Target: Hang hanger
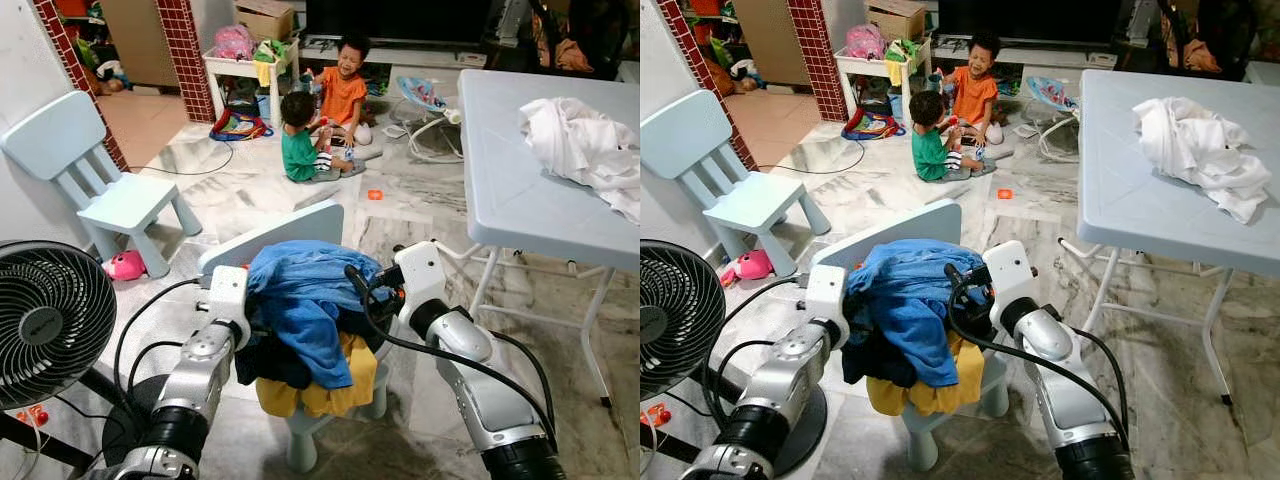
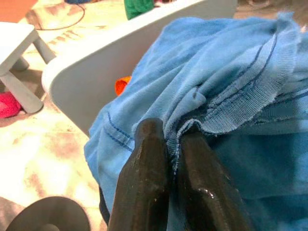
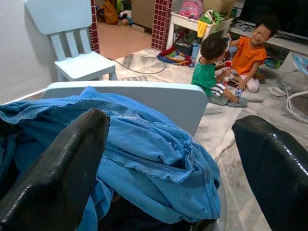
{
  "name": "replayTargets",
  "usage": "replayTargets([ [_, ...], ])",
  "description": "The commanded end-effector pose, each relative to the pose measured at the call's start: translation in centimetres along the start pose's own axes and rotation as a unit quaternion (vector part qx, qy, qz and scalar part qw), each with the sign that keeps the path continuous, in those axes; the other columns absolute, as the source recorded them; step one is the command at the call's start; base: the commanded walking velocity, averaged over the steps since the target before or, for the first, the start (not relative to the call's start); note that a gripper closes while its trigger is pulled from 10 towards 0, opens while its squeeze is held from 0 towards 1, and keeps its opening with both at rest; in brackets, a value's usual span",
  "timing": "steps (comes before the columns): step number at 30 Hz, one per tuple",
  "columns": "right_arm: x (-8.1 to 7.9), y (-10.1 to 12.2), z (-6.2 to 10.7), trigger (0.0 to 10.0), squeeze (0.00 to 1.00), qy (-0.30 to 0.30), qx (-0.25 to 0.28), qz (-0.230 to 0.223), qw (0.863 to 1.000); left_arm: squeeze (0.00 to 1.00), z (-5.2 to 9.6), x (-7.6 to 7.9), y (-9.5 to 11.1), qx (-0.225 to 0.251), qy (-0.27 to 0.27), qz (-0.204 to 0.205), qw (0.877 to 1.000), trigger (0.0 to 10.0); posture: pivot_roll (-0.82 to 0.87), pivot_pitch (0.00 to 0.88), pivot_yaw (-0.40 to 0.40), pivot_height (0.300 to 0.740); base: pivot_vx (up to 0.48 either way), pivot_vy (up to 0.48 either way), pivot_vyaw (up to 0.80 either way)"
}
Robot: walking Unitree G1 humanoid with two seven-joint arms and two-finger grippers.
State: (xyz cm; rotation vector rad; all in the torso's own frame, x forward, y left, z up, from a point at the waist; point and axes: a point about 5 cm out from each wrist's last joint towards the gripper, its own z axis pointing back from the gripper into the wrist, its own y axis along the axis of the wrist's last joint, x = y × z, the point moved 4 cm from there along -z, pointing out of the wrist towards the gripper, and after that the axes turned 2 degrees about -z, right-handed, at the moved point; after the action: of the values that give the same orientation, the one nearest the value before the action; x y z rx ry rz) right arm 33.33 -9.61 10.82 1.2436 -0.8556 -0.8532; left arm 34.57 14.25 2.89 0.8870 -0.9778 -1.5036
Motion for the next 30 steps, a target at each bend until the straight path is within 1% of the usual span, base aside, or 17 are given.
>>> replayTargets([
  [1, 0.0, 0.2, -0.2, 10.0, 0.00, 0.003, 0.002, 0.005, 1.000, 0.00, 0.3, -0.3, 0.0, 0.001, -0.006, 0.019, 1.000, 3.8, -0.10, 0.005, -0.003, 0.736, 0.000, 0.000, 0.00],
  [2, 0.1, 0.2, -0.2, 10.0, 0.00, 0.003, 0.002, 0.005, 1.000, 0.00, 0.7, 0.2, -0.5, -0.011, -0.021, 0.039, 0.999, 9.6, -0.10, 0.005, -0.003, 0.736, 0.000, 0.000, 0.00],
  [4, 0.1, 0.2, -0.2, 10.0, 0.00, 0.003, 0.002, 0.006, 1.000, 0.00, 0.9, 0.3, -0.8, -0.015, -0.024, 0.048, 0.998, 9.6, -0.10, 0.005, -0.003, 0.736, 0.000, 0.000, 0.00],
  [5, 0.1, 0.2, -0.2, 10.0, 0.00, 0.003, 0.001, 0.006, 1.000, 0.00, 1.0, 0.4, -0.9, -0.019, -0.030, 0.043, 0.998, 10.0, -0.10, 0.004, -0.004, 0.736, 0.000, 0.000, 0.00],
  [6, 0.1, 0.2, -0.2, 10.0, 0.00, 0.003, 0.001, 0.006, 1.000, 0.00, 1.1, 0.5, -1.0, -0.018, -0.033, 0.053, 0.998, 10.0, -0.10, 0.004, -0.004, 0.736, 0.000, 0.000, 0.00],
  [7, 0.1, 0.2, -0.2, 10.0, 0.00, 0.004, 0.001, 0.006, 1.000, 0.29, 1.2, 0.5, -0.8, -0.015, -0.037, 0.065, 0.997, 10.0, -0.10, 0.006, -0.006, 0.736, 0.000, 0.000, 0.00],
  [8, 0.1, 0.2, -0.2, 10.0, 0.00, 0.004, 0.001, 0.007, 1.000, 1.00, 1.3, 0.6, -0.6, -0.010, -0.042, 0.073, 0.996, 10.0, -0.10, 0.007, -0.006, 0.736, 0.000, 0.000, 0.00],
  [12, 0.0, 0.2, -0.2, 10.0, 0.00, 0.005, 0.001, 0.007, 1.000, 1.00, 1.8, 0.2, 0.1, 0.003, -0.044, 0.070, 0.997, 10.0, -0.10, 0.013, -0.005, 0.736, 0.000, 0.000, 0.00],
  [14, 0.0, 0.1, -0.1, 10.0, 0.00, 0.004, -0.001, 0.007, 1.000, 1.00, 2.2, -0.4, 0.3, 0.012, -0.034, 0.023, 0.999, 10.0, -0.10, 0.013, -0.006, 0.736, 0.000, 0.000, 0.00],
  [17, 0.1, -0.1, -0.1, 10.0, 0.00, 0.004, -0.004, 0.007, 1.000, 1.00, 2.4, -0.7, 0.2, 0.013, -0.024, -0.002, 1.000, 10.0, -0.09, 0.014, -0.009, 0.736, 0.000, 0.000, 0.00],
  [18, 0.0, -0.2, 0.0, 10.0, 0.00, 0.006, -0.007, 0.007, 1.000, 1.00, 2.7, -1.0, 0.1, 0.012, -0.016, -0.034, 0.999, 10.0, -0.09, 0.016, -0.012, 0.736, 0.000, 0.000, 0.00],
  [20, -0.1, -0.2, -0.1, 10.0, 0.00, 0.008, -0.008, 0.008, 1.000, 1.00, 2.8, -1.2, -0.1, 0.011, -0.012, -0.069, 0.997, 10.0, -0.09, 0.016, -0.012, 0.736, 0.000, 0.000, 0.00],
  [21, -0.1, -0.2, -0.2, 10.0, 0.00, 0.009, -0.008, 0.008, 1.000, 0.92, 2.9, -1.0, -0.2, 0.009, -0.016, -0.103, 0.995, 10.0, -0.09, 0.017, -0.014, 0.736, 0.000, 0.000, 0.00],
  [22, -0.1, -0.1, -0.2, 10.0, 0.00, 0.010, -0.008, 0.008, 1.000, 0.00, 3.0, -1.0, -0.1, 0.012, -0.016, -0.118, 0.993, 10.0, -0.09, 0.017, -0.014, 0.736, 0.000, 0.000, 0.00],
  [25, -0.1, -0.1, -0.3, 10.0, 0.00, 0.011, -0.008, 0.009, 1.000, 0.00, 3.2, -0.1, 0.1, 0.013, -0.029, -0.130, 0.991, 10.0, -0.09, 0.016, -0.016, 0.736, 0.000, 0.000, 0.00],
  [27, -0.1, -0.1, -0.3, 10.0, 0.00, 0.011, -0.010, 0.009, 1.000, 0.00, 3.3, 0.9, 0.3, 0.019, -0.046, -0.156, 0.987, 10.0, -0.09, 0.018, -0.016, 0.736, 0.000, 0.000, 0.00],
  [30, -0.3, -0.2, -0.4, 10.0, 0.00, 0.013, -0.010, 0.009, 1.000, 0.00, 2.9, 2.0, -0.2, 0.009, -0.059, -0.173, 0.983, 10.0, -0.09, 0.016, -0.014, 0.736, 0.000, 0.000, 0.00],
])
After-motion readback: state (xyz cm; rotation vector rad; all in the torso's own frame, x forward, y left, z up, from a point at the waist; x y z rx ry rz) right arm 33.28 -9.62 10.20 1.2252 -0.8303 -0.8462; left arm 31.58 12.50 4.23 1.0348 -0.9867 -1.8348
